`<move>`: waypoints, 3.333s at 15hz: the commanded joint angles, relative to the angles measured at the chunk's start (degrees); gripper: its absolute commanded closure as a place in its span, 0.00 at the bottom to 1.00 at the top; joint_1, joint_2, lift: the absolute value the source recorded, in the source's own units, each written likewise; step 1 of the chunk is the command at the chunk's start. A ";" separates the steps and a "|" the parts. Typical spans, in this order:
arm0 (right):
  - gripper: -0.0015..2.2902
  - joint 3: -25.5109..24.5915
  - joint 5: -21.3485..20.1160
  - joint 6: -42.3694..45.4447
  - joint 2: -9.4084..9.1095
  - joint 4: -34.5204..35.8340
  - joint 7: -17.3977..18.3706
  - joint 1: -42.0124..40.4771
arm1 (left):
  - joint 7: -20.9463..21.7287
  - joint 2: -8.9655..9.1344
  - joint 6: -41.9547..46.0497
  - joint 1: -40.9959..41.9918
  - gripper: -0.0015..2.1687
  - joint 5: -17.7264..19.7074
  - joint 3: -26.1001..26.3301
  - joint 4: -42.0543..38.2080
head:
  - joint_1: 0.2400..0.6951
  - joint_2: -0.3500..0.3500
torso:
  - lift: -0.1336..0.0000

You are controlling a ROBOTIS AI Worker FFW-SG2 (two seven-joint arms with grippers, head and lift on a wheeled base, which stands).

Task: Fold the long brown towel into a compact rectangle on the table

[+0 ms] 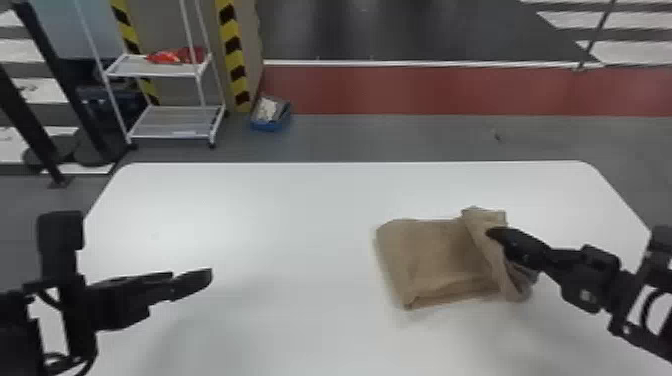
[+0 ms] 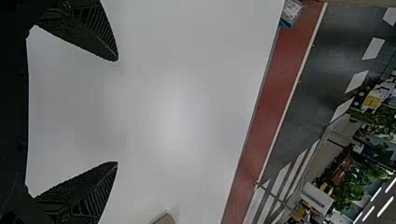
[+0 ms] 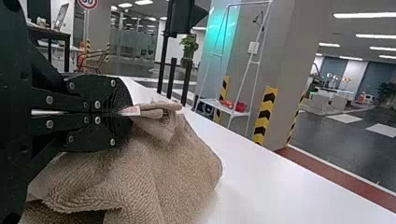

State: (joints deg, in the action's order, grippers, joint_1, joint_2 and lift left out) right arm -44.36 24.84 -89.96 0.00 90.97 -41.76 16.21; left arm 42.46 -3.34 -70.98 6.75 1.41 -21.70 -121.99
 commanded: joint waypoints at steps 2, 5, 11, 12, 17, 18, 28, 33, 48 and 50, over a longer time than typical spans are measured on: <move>0.03 0.15 0.65 -0.12 -0.05 -0.09 -0.43 -0.47 | 0.08 0.00 0.00 0.46 0.04 0.43 0.17 0.00 | 1.00 0.52 | 0.07; 0.00 0.06 2.67 -0.12 -0.05 -1.05 -2.45 -0.74 | 0.08 0.00 0.00 0.46 0.04 0.43 0.08 0.00 | 1.00 0.52 | 0.07; 0.03 -1.70 6.36 -0.12 -0.05 -1.49 -5.00 -1.00 | 0.08 0.00 0.35 0.81 0.04 0.52 -0.27 0.00 | 1.00 0.54 | 0.07; 0.04 -2.40 5.74 -0.12 -0.05 -1.23 -3.95 -1.09 | 0.08 0.00 0.35 0.90 0.04 0.52 -0.45 0.09 | 1.00 0.54 | 0.07; 0.64 -3.19 1.61 -0.12 -0.05 4.83 -5.00 -7.77 | 1.31 0.00 0.17 0.90 0.04 1.49 -1.15 -0.62 | 1.00 0.51 | 0.07; 0.80 -4.51 1.88 -0.12 -0.05 5.98 -5.18 -9.26 | 1.31 0.09 0.00 0.64 0.04 1.75 -0.80 -1.32 | 1.00 0.50 | 0.07; 0.85 -10.05 9.00 -0.12 0.17 5.54 -7.73 -10.05 | 1.31 0.53 -2.11 1.07 0.04 2.37 0.17 -5.36 | 1.00 0.36 | 0.07; 0.85 -17.26 10.93 -0.12 4.31 7.47 -9.75 -15.33 | 1.49 0.09 -2.11 1.60 0.04 3.86 -1.76 -5.27 | 1.00 0.33 | 0.07; 0.85 0.15 0.12 4.92 0.00 8.09 -7.90 -13.92 | 2.81 0.09 -1.93 3.71 0.04 4.48 -3.61 -6.06 | 1.00 0.40 | 0.07; 0.85 2.61 -1.55 6.15 -0.05 8.09 -7.81 -13.13 | 2.90 0.09 -1.93 4.24 0.04 4.48 -3.70 -6.59 | 1.00 0.46 | 0.07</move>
State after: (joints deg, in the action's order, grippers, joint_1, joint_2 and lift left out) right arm -43.44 24.37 -84.70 0.13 99.04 -49.57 2.55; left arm 45.27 -3.25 -72.92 10.64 5.89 -25.33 -128.23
